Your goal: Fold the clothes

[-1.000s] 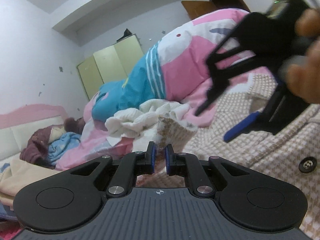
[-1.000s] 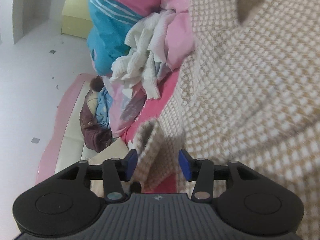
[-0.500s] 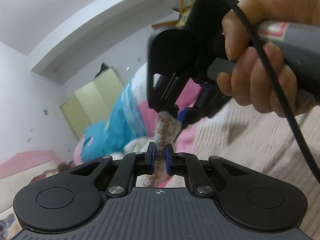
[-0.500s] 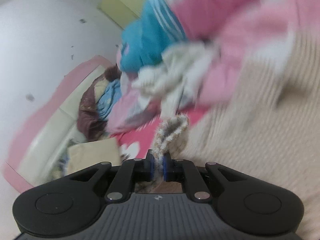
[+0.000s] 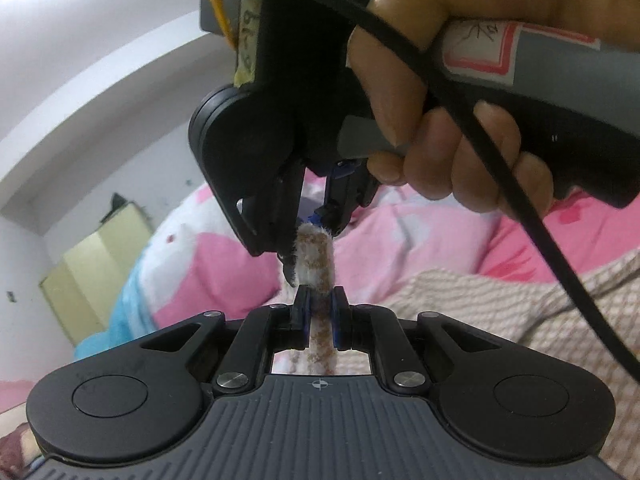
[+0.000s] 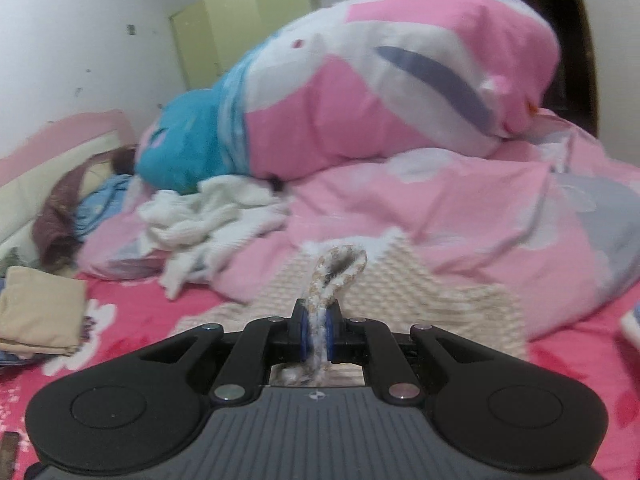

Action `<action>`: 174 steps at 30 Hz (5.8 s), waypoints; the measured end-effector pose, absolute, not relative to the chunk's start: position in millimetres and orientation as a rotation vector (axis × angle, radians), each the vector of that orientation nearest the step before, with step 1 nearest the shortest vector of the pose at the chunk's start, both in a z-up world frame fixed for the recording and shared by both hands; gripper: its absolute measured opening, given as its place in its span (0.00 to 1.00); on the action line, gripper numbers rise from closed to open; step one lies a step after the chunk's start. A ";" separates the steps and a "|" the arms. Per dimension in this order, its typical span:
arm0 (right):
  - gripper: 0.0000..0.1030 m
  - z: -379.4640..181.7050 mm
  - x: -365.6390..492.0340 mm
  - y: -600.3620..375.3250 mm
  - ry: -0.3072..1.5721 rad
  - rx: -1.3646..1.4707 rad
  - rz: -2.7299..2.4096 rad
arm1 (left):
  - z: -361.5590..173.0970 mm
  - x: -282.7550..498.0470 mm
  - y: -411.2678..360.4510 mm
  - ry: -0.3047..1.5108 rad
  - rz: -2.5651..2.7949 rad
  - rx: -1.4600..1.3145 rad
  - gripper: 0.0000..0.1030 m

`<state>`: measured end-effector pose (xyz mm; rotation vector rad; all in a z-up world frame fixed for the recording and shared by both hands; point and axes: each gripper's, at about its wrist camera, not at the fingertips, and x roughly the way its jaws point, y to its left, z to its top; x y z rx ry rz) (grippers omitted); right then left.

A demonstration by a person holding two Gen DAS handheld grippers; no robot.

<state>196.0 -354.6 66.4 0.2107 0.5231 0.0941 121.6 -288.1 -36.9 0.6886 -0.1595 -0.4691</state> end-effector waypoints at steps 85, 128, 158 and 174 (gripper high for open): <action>0.23 -86.9 204.0 -351.1 0.689 0.114 0.055 | -96.5 249.1 -64.5 0.578 -0.204 -0.331 0.21; 0.22 -46.6 312.6 -180.8 0.727 -0.027 0.314 | -116.0 244.1 -24.6 0.553 -0.289 -0.647 0.21; 0.20 -91.2 410.0 -111.1 0.780 -0.103 0.348 | -116.7 242.0 -25.9 0.546 -0.270 -0.629 0.20; 0.20 -75.8 357.6 -136.9 0.813 -0.135 0.517 | -118.8 243.8 -23.7 0.546 -0.275 -0.657 0.20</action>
